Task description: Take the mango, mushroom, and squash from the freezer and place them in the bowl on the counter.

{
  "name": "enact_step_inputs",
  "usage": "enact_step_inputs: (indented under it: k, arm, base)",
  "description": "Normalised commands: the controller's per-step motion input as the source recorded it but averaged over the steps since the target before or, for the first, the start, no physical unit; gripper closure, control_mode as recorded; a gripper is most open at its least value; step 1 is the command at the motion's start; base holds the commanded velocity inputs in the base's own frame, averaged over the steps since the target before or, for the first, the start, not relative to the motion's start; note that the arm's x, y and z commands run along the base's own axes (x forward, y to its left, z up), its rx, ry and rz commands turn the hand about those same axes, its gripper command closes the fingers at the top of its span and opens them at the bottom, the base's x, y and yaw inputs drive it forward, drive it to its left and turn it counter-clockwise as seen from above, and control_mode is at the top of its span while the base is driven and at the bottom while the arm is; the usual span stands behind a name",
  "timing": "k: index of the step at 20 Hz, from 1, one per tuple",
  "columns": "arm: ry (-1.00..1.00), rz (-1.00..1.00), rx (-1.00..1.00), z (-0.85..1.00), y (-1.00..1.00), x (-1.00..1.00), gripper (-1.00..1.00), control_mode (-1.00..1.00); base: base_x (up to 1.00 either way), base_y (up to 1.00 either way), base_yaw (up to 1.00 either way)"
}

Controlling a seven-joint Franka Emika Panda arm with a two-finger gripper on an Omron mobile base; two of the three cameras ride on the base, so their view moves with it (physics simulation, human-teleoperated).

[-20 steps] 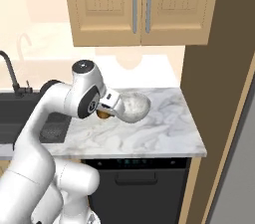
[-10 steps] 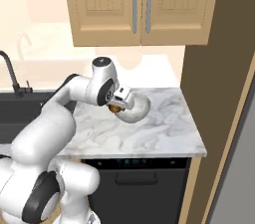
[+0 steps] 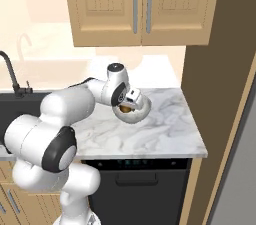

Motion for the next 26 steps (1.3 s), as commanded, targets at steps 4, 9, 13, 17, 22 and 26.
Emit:
enact_step_inputs:
  k: [4, 9, 13, 17, 22, 26]
  arm:
    - [0.04, 0.0, 0.0, -0.24, -0.18, 0.75, 1.0, -1.0]
    - [0.01, 0.0, 0.0, -0.01, -0.04, 0.47, 1.0, -1.0]
    - [0.02, 0.01, 0.0, -0.11, 0.0, 0.2, 1.0, -1.0]
    - [0.01, 0.03, 0.0, -0.2, 0.0, 0.01, 1.0, -1.0]
    - [0.01, 0.02, 0.0, -0.19, 0.0, 0.0, 1.0, -1.0]
    - [0.0, 0.01, 0.0, -0.17, 0.04, 0.0, 1.0, -1.0]
  base:
    - [0.0, 0.0, 0.0]
    - [0.0, 0.0, 0.0]
    - [0.0, 0.0, 0.0]
    - [0.0, 0.0, 0.0]
    - [0.0, 0.0, 0.0]
    - [0.0, 0.0, 0.0]
